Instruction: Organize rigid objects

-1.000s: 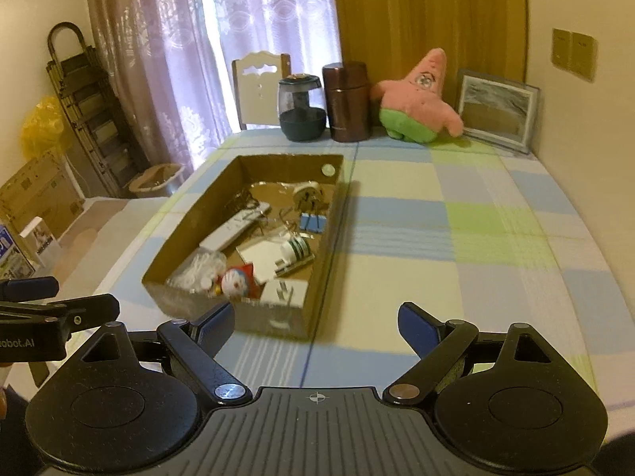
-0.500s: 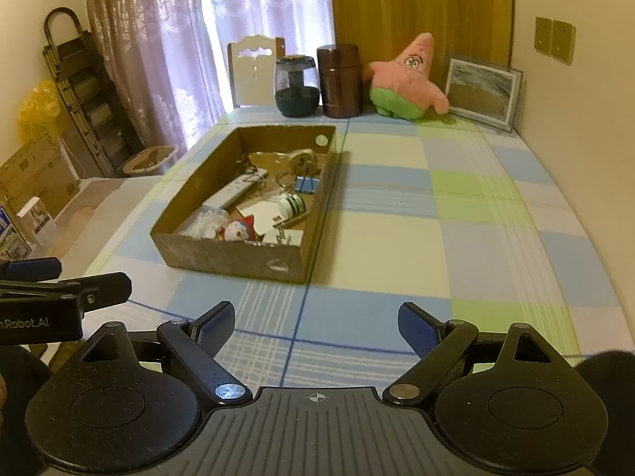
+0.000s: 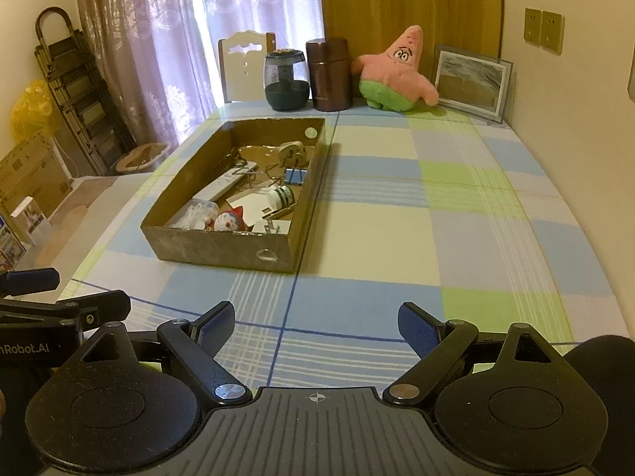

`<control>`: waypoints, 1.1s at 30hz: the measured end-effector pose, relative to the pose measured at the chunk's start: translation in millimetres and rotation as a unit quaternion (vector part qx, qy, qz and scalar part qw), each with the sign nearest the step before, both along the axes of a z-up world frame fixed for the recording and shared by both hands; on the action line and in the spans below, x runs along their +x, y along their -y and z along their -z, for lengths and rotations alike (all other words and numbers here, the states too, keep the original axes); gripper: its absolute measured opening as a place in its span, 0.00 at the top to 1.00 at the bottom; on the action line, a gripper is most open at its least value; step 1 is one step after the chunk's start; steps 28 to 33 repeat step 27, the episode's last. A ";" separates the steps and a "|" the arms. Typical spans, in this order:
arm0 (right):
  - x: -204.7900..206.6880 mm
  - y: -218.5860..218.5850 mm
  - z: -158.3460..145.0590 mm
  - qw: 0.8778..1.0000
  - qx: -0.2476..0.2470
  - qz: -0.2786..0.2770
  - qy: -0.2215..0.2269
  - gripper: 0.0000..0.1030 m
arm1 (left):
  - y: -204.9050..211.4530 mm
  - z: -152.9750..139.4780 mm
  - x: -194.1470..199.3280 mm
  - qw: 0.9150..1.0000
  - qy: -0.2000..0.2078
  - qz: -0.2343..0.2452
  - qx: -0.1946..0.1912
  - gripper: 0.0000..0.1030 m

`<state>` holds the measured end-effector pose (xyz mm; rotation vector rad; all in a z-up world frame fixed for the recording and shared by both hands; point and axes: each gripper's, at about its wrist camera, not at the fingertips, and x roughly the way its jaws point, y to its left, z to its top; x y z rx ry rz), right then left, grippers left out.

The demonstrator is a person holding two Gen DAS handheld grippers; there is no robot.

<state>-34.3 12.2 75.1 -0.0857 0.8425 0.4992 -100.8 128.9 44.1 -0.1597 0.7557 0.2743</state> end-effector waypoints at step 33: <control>-2.0 0.3 -2.6 1.000 0.002 -0.001 0.000 0.16 | -0.4 7.7 0.6 1.000 0.000 0.001 -0.005 0.04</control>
